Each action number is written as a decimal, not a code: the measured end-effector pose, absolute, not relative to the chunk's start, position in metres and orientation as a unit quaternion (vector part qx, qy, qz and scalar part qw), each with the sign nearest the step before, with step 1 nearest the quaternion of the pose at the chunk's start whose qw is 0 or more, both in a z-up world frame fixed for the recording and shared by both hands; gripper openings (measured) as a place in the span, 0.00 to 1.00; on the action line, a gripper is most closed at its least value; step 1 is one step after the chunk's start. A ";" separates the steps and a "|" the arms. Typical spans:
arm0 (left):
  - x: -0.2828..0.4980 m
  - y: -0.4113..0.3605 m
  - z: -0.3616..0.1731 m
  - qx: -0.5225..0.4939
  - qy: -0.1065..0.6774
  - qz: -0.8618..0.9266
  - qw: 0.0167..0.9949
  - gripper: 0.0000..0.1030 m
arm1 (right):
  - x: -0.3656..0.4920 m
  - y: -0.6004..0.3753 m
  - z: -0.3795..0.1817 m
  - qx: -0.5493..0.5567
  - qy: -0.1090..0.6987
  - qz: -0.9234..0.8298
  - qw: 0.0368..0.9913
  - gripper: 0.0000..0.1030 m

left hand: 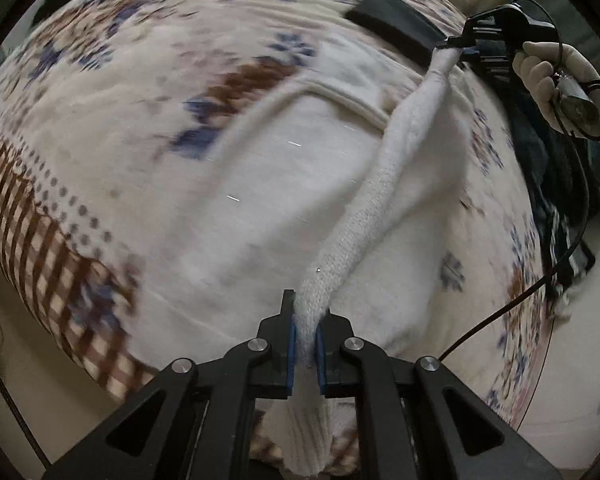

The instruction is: Fold small clothes

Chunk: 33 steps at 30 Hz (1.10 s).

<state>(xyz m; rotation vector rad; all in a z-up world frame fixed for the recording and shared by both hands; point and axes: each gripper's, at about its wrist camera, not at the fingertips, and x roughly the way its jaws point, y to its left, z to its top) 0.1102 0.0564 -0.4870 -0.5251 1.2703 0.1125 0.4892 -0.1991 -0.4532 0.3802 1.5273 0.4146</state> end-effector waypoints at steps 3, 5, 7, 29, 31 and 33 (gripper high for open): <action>0.114 0.096 -0.502 -0.263 0.589 0.059 0.762 0.06 | 0.501 -0.137 -0.470 0.133 0.691 0.175 0.689 0.08; 0.115 0.122 -0.512 -0.276 0.591 0.062 0.755 0.06 | 0.508 -0.103 -0.484 0.112 0.698 0.166 0.687 0.08; 0.117 0.139 -0.524 -0.284 0.600 0.061 0.746 0.06 | 0.514 -0.073 -0.497 0.089 0.702 0.156 0.689 0.08; 0.079 0.194 -0.551 -0.343 0.663 -0.014 0.666 0.50 | 0.266 -0.151 -0.507 0.048 0.775 0.127 0.617 0.70; 0.085 0.181 -0.553 -0.332 0.671 -0.024 0.663 0.50 | 0.212 -0.191 -0.526 0.089 0.798 0.088 0.590 0.70; 0.089 0.167 -0.554 -0.315 0.677 -0.026 0.664 0.49 | 0.174 -0.217 -0.543 0.144 0.808 0.070 0.566 0.70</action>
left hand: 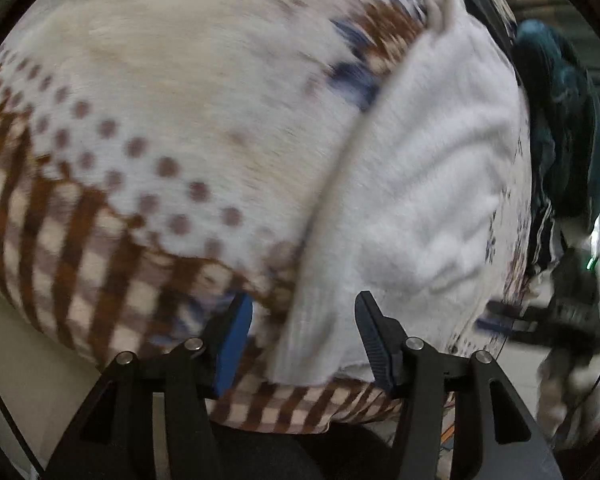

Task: Fold small clothes
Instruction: 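Fold the sweater lengthwise with both grippers and smooth the folded strip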

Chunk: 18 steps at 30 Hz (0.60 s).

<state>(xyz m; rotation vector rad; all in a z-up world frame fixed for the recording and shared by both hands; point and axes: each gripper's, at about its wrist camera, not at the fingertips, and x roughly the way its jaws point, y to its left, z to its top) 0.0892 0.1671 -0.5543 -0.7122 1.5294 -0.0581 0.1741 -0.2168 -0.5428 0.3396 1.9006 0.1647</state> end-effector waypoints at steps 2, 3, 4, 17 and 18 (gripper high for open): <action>0.092 0.159 -0.555 -0.303 0.681 -0.021 0.666 0.49 | 0.140 -0.239 -0.560 0.216 0.807 0.052 0.547 0.67; 0.094 0.154 -0.556 -0.295 0.684 -0.018 0.667 0.49 | 0.130 -0.245 -0.564 0.239 0.802 0.049 0.546 0.60; 0.095 0.149 -0.556 -0.286 0.686 -0.014 0.669 0.49 | 0.120 -0.249 -0.571 0.258 0.796 0.046 0.546 0.53; 0.101 0.099 -0.540 -0.176 0.697 -0.028 0.694 0.49 | 0.030 -0.268 -0.547 0.253 0.743 0.027 0.619 0.02; 0.103 0.098 -0.542 -0.172 0.699 -0.027 0.694 0.49 | 0.021 -0.270 -0.545 0.255 0.743 0.034 0.618 0.02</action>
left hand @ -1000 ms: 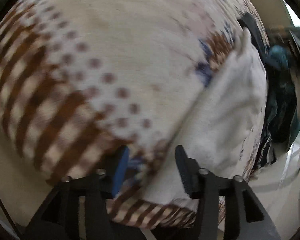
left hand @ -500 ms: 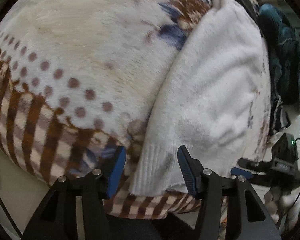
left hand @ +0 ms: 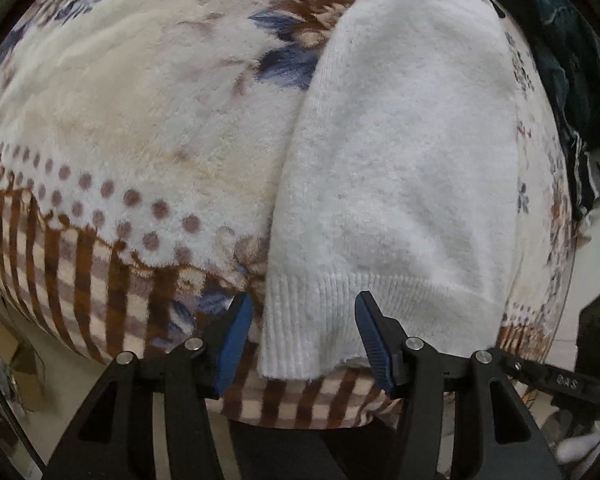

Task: Fold small clothes
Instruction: 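Fold the sweater lengthwise with both grippers and smooth the folded strip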

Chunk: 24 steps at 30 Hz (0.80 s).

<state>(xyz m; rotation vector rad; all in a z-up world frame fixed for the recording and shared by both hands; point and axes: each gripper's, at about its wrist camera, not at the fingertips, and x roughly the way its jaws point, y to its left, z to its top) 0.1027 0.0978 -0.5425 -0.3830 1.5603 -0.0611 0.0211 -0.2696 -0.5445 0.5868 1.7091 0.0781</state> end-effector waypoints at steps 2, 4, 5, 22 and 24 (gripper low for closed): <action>0.104 0.092 -0.552 -0.155 0.703 -0.023 0.694 0.38 | 0.017 -0.269 -0.541 0.258 0.742 0.038 0.618 0.02; 0.104 0.089 -0.560 -0.140 0.702 -0.017 0.698 0.04 | 0.024 -0.269 -0.539 0.256 0.745 0.047 0.614 0.02; 0.105 0.088 -0.562 -0.140 0.700 -0.016 0.700 0.04 | 0.022 -0.269 -0.542 0.261 0.745 0.045 0.612 0.02; 0.111 0.102 -0.562 -0.207 0.686 -0.039 0.697 0.47 | 0.054 -0.225 -0.578 0.239 0.775 0.043 0.583 0.09; 0.111 0.098 -0.562 -0.216 0.680 -0.044 0.699 0.52 | 0.055 -0.234 -0.568 0.248 0.765 0.029 0.593 0.46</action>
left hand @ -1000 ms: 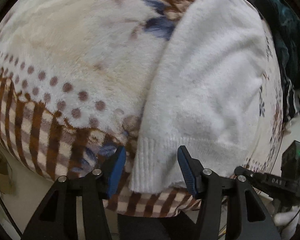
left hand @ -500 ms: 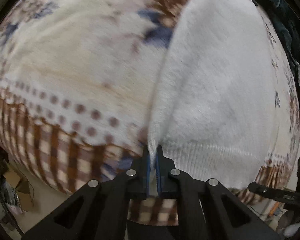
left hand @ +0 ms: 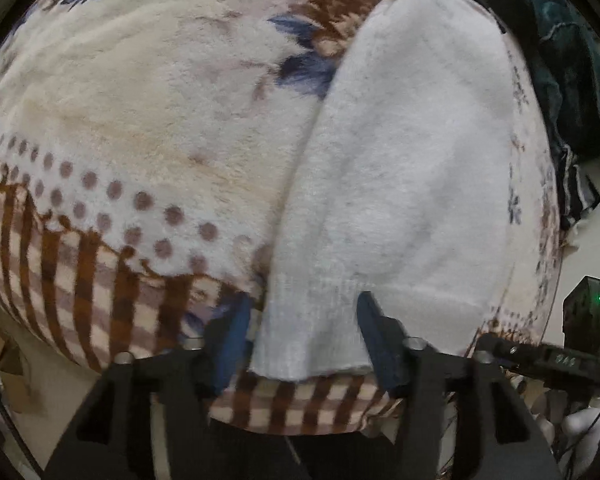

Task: Fold small clothes
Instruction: 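Fold the sweater lengthwise with both grippers and smooth the folded strip, then grasp the sweater hem with the left gripper while the right gripper grasps beside it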

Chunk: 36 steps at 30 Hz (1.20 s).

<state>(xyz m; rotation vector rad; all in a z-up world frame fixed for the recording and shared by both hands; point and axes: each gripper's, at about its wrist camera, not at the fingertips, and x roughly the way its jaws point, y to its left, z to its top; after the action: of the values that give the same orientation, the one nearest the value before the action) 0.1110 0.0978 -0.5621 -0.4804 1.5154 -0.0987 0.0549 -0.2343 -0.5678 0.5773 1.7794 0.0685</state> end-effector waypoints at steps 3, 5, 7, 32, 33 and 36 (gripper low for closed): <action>0.109 0.087 -0.574 -0.209 0.688 -0.049 0.693 0.52 | 0.055 -0.245 -0.568 0.270 0.756 0.020 0.597 0.57; 0.112 0.077 -0.576 -0.194 0.684 -0.043 0.702 0.37 | 0.054 -0.244 -0.582 0.289 0.765 0.021 0.575 0.57; 0.111 0.071 -0.570 -0.181 0.681 -0.033 0.709 0.05 | 0.052 -0.243 -0.594 0.340 0.751 0.038 0.565 0.46; 0.111 0.078 -0.589 -0.213 0.701 -0.047 0.679 0.23 | 0.044 -0.175 -0.612 0.206 0.792 0.054 0.572 0.11; 0.110 0.082 -0.588 -0.218 0.703 -0.047 0.675 0.31 | 0.044 -0.173 -0.610 0.197 0.794 0.060 0.572 0.19; 0.107 0.093 -0.585 -0.242 0.696 -0.055 0.674 0.48 | 0.048 -0.166 -0.603 0.198 0.801 0.079 0.559 0.46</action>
<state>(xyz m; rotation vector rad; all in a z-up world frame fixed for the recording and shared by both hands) 0.1065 0.0927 -0.5849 -0.5442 1.5657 -0.1242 0.0483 -0.1662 -0.6029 0.4674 1.8895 0.1855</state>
